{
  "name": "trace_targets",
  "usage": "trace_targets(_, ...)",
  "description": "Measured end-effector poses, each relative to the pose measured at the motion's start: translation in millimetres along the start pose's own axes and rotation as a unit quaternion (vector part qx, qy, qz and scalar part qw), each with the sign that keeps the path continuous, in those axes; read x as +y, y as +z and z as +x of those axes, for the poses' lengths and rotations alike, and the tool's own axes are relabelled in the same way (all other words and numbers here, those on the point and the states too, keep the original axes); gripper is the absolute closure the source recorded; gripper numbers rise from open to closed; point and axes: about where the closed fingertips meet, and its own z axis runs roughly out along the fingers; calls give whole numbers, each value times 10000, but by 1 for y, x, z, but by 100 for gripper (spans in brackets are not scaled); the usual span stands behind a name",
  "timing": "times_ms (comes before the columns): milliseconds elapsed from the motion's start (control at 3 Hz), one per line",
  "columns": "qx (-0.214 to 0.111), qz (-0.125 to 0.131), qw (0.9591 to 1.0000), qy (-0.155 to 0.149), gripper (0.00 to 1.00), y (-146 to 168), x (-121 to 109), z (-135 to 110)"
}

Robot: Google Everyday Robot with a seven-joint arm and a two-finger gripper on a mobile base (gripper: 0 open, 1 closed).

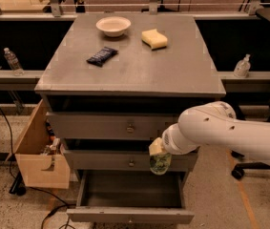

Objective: Place green can into bottom drawer

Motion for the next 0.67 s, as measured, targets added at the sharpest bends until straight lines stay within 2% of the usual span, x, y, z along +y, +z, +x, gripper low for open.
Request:
trace_targets(333, 97, 85, 9999, 72, 100, 21, -8, 6)
trace_targets(667, 247, 234, 9991, 253, 100, 54, -23, 18)
